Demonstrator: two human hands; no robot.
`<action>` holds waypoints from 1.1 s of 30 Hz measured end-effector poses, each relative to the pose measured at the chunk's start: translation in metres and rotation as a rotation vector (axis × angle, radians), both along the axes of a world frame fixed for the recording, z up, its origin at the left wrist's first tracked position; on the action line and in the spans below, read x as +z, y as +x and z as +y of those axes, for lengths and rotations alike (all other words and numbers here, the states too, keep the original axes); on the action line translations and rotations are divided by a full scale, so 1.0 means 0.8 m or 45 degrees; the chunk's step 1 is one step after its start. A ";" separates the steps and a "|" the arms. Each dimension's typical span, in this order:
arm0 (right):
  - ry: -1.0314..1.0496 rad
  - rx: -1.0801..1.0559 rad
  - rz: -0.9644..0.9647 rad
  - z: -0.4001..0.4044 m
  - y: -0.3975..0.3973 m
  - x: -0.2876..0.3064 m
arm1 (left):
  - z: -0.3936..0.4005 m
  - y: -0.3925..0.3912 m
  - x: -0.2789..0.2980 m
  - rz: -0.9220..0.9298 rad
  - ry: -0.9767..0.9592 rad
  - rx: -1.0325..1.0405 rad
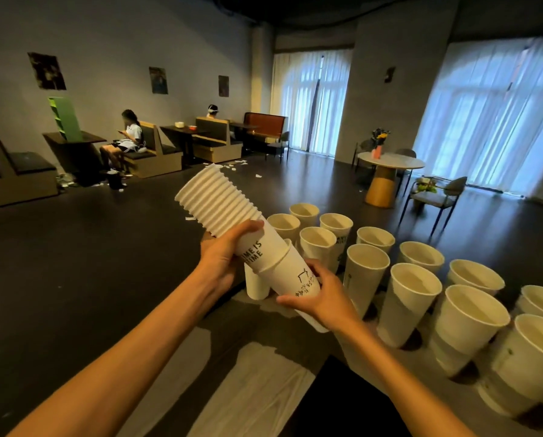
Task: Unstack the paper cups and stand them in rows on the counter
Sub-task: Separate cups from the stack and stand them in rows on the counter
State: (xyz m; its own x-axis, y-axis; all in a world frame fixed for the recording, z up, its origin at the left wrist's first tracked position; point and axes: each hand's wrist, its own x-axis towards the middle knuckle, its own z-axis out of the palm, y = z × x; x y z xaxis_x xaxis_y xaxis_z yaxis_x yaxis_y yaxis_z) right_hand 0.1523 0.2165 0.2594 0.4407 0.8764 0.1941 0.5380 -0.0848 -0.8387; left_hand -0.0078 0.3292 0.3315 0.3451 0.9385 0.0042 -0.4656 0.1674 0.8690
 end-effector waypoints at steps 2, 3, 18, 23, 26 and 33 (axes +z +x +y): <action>0.008 -0.074 0.040 0.003 0.009 -0.021 | 0.014 -0.008 0.008 -0.090 -0.077 0.052; -0.006 -0.109 0.087 0.005 0.013 -0.030 | 0.021 -0.013 0.013 -0.138 -0.129 0.069; -0.084 -0.298 0.215 0.050 0.018 -0.068 | 0.064 -0.074 0.020 -0.289 -0.338 0.008; -0.230 -0.291 0.214 0.029 0.027 -0.067 | 0.041 -0.051 0.032 -0.220 -0.231 -0.087; -0.226 -0.338 0.193 0.001 0.037 -0.048 | 0.013 -0.027 0.037 -0.114 -0.109 -0.246; -0.038 0.106 0.717 -0.100 0.041 0.037 | -0.077 0.049 0.018 0.070 -0.068 -0.742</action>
